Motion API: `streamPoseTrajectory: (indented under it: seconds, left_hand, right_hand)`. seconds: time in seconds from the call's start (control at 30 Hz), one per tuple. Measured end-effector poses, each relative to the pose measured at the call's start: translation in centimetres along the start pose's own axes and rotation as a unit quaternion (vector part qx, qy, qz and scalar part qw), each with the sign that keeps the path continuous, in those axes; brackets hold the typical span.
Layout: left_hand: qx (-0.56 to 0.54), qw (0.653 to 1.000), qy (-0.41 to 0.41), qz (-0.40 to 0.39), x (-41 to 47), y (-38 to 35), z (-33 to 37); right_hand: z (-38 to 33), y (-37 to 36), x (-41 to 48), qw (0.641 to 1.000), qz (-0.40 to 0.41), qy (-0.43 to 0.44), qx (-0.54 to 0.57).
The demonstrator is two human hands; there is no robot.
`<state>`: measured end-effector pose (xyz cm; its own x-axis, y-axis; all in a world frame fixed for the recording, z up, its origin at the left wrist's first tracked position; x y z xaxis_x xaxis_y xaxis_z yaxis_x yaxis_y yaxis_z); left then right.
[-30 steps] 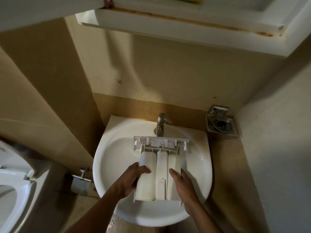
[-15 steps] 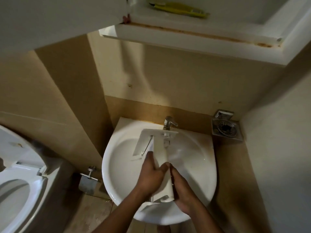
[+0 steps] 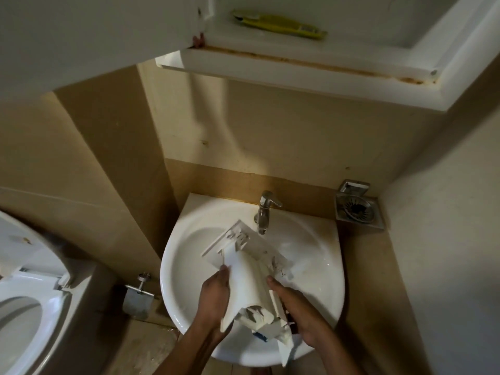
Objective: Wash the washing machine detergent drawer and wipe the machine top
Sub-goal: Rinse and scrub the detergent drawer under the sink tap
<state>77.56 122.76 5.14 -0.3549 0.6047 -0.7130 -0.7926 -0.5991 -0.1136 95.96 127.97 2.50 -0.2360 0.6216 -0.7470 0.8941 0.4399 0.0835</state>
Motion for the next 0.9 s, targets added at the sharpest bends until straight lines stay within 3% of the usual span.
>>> streamPoseTrajectory:
  seconds: [0.1,0.2,0.3,0.47,0.6,0.9]
  left_hand:
    - [-0.11,0.992,0.061,-0.023,-0.4,1.1,-1.6]
    - [-0.142,0.982,0.111,-0.047,0.3,1.0,-2.4]
    - [-0.151,0.975,0.156,-0.05,2.1,0.2,-2.7]
    - [-0.05,0.979,0.168,-0.099,3.2,-2.0,-2.5]
    - [0.067,0.977,0.149,-0.139,3.5,-4.0,-1.9]
    - [0.078,0.964,0.143,-0.211,3.7,-6.2,1.5]
  right_hand:
    - [-0.1,1.1,-0.1,1.0,-0.007,-0.009,-0.001]
    - [-0.3,1.0,0.1,0.999,-0.014,-0.011,0.032]
    - [-0.2,1.6,0.5,0.996,0.072,0.012,0.047]
    - [-0.6,4.3,-0.1,0.978,0.191,0.07,0.049]
    - [-1.3,6.3,-1.3,0.974,0.206,0.086,0.044]
    - [-2.5,5.9,-1.0,0.967,0.22,0.112,0.067]
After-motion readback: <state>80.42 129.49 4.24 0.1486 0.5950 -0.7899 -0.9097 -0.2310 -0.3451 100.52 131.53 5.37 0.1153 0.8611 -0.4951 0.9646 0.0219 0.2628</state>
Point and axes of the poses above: each hand's wrist, its own x-axis towards the middle knuckle, its own y-axis out of the back of the hand, z = x × y, the point moved 7 cm from there along x, towards the middle knuckle, and after that the axes turned 6 degrees about y, right-handed, at the moved point
